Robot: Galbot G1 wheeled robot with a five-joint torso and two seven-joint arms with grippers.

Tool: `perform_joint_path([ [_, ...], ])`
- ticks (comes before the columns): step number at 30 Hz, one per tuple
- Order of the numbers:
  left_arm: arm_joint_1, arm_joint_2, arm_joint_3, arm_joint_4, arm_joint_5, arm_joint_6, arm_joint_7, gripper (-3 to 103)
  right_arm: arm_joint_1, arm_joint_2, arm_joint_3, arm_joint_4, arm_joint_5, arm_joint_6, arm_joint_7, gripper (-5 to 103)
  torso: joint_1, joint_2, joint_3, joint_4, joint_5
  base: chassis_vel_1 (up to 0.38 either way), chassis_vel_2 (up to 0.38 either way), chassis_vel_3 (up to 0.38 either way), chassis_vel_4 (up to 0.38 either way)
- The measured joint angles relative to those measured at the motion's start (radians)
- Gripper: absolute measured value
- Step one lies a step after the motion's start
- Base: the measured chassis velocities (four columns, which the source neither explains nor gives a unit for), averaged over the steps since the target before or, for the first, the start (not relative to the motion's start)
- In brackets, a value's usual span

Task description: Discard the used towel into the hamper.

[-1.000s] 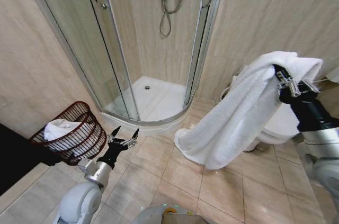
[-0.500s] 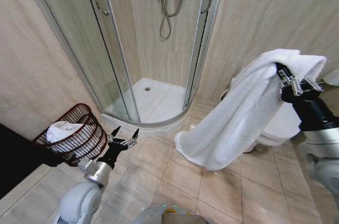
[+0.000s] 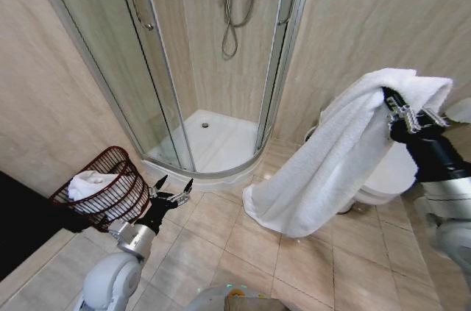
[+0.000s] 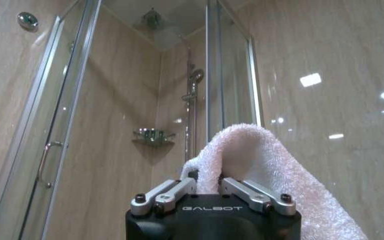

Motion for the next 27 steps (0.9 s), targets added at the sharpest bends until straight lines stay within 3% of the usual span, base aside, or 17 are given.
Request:
perform_joint_path([
  [27, 0.0, 0.0, 0.0, 0.0, 0.0, 0.0, 0.0, 100, 0.004, -0.008, -0.007, -0.002, -0.002, 0.002, 0.002, 3, 0.042, 0.111, 0.068, 0.0, 0.0, 0.0, 0.0, 0.0, 0.0],
])
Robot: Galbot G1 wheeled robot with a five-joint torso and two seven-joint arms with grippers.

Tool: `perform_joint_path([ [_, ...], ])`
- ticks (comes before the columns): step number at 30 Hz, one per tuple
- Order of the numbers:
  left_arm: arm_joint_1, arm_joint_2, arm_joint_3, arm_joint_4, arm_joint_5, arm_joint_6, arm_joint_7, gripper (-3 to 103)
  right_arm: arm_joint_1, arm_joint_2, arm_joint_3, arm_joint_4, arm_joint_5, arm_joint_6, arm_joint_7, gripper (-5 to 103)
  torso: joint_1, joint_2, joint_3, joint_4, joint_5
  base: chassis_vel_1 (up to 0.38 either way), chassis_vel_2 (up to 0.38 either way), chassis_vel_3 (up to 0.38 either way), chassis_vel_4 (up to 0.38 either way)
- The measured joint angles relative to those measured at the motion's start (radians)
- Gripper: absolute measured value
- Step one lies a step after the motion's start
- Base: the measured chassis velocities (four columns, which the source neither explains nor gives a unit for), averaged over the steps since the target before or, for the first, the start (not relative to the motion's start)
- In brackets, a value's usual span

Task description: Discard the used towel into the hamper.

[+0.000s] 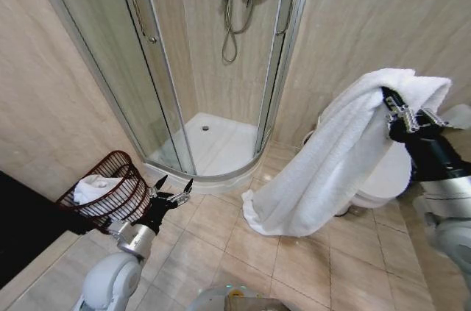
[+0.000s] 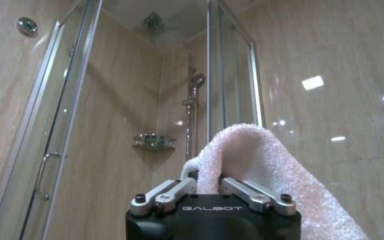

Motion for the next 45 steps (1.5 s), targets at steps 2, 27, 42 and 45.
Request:
perform_joint_path([
  [2, 0.0, 0.0, 0.0, 0.0, 0.0, 0.0, 0.0, 100, 0.0, -0.001, 0.001, 0.0, 0.0, 0.0, 0.0, 3, 0.003, 0.007, 0.004, 0.0, 0.0, 0.0, 0.0, 0.0, 0.0],
  [27, 0.0, 0.0, 0.0, 0.0, 0.0, 0.0, 0.0, 100, 0.026, -0.102, 0.095, -0.022, 0.112, -0.011, 0.046, 3, 0.046, 0.111, 0.065, 0.0001, -0.0001, 0.0, 0.0, 0.0, 0.0],
  [42, 0.0, 0.0, 0.0, 0.0, 0.0, 0.0, 0.0, 100, 0.028, -0.149, 0.156, -0.038, 0.147, -0.017, 0.048, 3, 0.073, 0.178, 0.106, 0.0, 0.0, 0.0, 0.0, 0.0, 0.0],
  [45, 0.0, 0.0, 0.0, 0.0, 0.0, 0.0, 0.0, 100, 0.03, -0.153, 0.157, -0.037, 0.149, -0.018, 0.048, 3, 0.078, 0.191, 0.113, 0.0, 0.0, 0.0, 0.0, 0.0, 0.0],
])
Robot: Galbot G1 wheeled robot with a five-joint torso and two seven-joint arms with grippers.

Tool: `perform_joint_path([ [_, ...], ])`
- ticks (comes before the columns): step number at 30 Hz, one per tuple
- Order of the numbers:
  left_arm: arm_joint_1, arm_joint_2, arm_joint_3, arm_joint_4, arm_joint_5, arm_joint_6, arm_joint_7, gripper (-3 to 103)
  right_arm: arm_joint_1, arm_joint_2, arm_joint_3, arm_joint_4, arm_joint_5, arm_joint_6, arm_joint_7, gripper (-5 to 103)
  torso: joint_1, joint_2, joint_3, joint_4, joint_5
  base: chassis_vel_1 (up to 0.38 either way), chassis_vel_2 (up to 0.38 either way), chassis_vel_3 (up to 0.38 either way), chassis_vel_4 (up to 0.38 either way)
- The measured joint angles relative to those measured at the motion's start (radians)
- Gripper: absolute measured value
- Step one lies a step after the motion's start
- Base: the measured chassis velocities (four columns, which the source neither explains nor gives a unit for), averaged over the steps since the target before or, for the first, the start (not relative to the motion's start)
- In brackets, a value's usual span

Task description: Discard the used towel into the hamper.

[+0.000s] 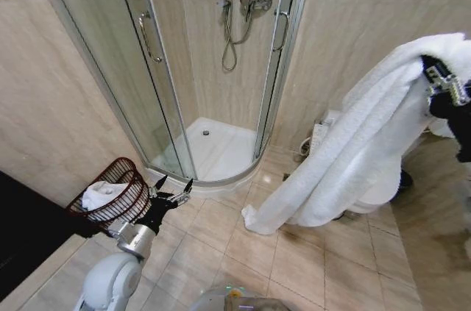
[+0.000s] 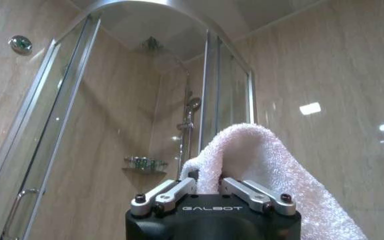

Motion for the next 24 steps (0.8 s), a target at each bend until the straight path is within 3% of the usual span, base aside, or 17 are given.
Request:
perform_joint_path([
  [24, 0.0, 0.0, 0.0, 0.0, 0.0, 0.0, 0.0, 100, 0.017, -0.025, 0.028, 0.003, 0.046, -0.009, 0.015, 3, 0.045, 0.105, 0.06, 0.0, -0.0001, 0.0, 0.0, 0.0, 0.0],
])
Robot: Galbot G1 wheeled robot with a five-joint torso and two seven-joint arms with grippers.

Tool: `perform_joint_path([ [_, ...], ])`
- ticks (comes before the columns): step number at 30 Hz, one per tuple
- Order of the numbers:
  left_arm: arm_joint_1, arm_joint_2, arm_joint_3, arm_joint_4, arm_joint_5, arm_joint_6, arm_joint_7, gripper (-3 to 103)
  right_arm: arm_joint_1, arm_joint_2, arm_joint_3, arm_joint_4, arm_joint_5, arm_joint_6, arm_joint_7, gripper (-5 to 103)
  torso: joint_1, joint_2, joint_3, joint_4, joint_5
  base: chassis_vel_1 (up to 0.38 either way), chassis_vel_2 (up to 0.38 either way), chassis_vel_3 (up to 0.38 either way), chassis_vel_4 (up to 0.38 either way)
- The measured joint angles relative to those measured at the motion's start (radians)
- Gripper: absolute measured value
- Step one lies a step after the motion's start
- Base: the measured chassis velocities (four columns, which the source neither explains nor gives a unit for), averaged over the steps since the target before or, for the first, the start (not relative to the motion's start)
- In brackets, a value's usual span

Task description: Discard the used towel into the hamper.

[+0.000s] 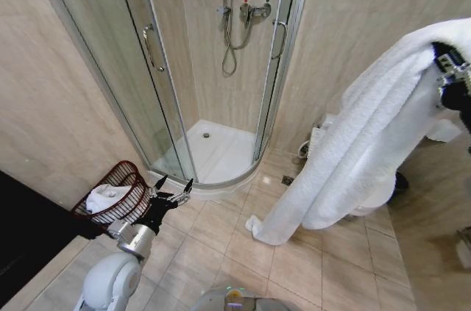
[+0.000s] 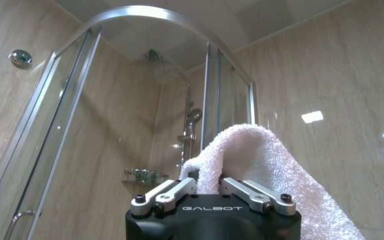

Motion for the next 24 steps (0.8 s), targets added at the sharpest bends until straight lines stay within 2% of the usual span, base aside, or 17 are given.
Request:
perform_joint_path([
  [10, 0.0, 0.0, 0.0, 0.0, 0.0, 0.0, 0.0, 100, -0.004, -0.002, 0.007, 0.004, 0.021, 0.007, 0.0, 3, 0.016, 0.038, 0.021, 0.0, 0.0, 0.0, 0.0, 0.0, 0.0],
  [24, 0.0, 0.0, 0.0, 0.0, 0.0, 0.0, 0.0, 100, -0.019, -0.003, 0.036, 0.013, 0.032, 0.011, 0.0, 3, 0.049, 0.112, 0.063, 0.0, 0.0, 0.0, 0.0, 0.0, 0.0],
])
